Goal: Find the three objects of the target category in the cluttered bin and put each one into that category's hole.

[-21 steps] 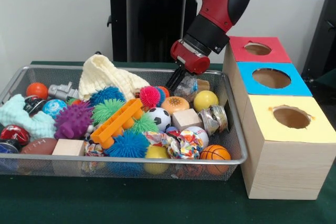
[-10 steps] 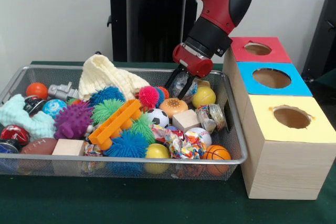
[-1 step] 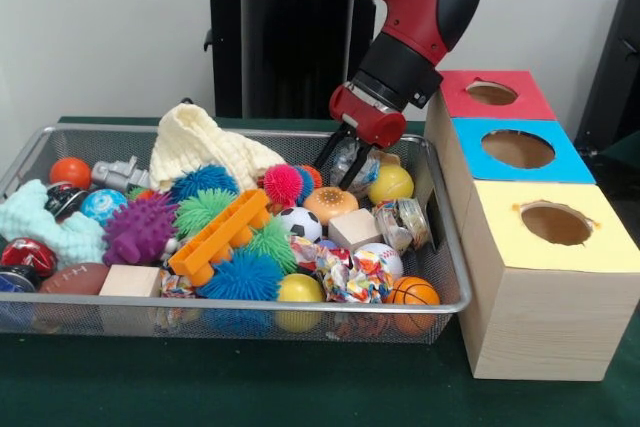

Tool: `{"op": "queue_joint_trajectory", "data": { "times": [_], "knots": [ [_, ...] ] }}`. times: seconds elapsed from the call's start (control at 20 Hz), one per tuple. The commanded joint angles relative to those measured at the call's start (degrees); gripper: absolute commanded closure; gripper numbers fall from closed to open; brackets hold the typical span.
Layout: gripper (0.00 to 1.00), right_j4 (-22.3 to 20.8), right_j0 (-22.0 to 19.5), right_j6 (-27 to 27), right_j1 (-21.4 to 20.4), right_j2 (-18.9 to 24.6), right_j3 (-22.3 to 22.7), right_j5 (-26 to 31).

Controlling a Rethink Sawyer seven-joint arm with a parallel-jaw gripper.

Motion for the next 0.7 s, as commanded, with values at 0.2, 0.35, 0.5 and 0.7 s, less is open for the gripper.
{"op": "queue_joint_trajectory", "data": {
  "times": [0.2, 0.35, 0.5, 0.7],
  "knots": [
    [0.00, -3.36, -2.83, 15.99, 4.82, 13.94, -0.95, 3.34],
    [0.00, -3.77, -4.19, 17.52, 4.05, 15.57, -1.15, 3.42],
    [0.00, -5.52, -5.65, 18.11, 3.12, 17.24, -1.04, 3.12],
    [0.00, -15.61, -8.86, 15.02, 3.03, 19.97, -1.65, 0.39]
  ]
}}
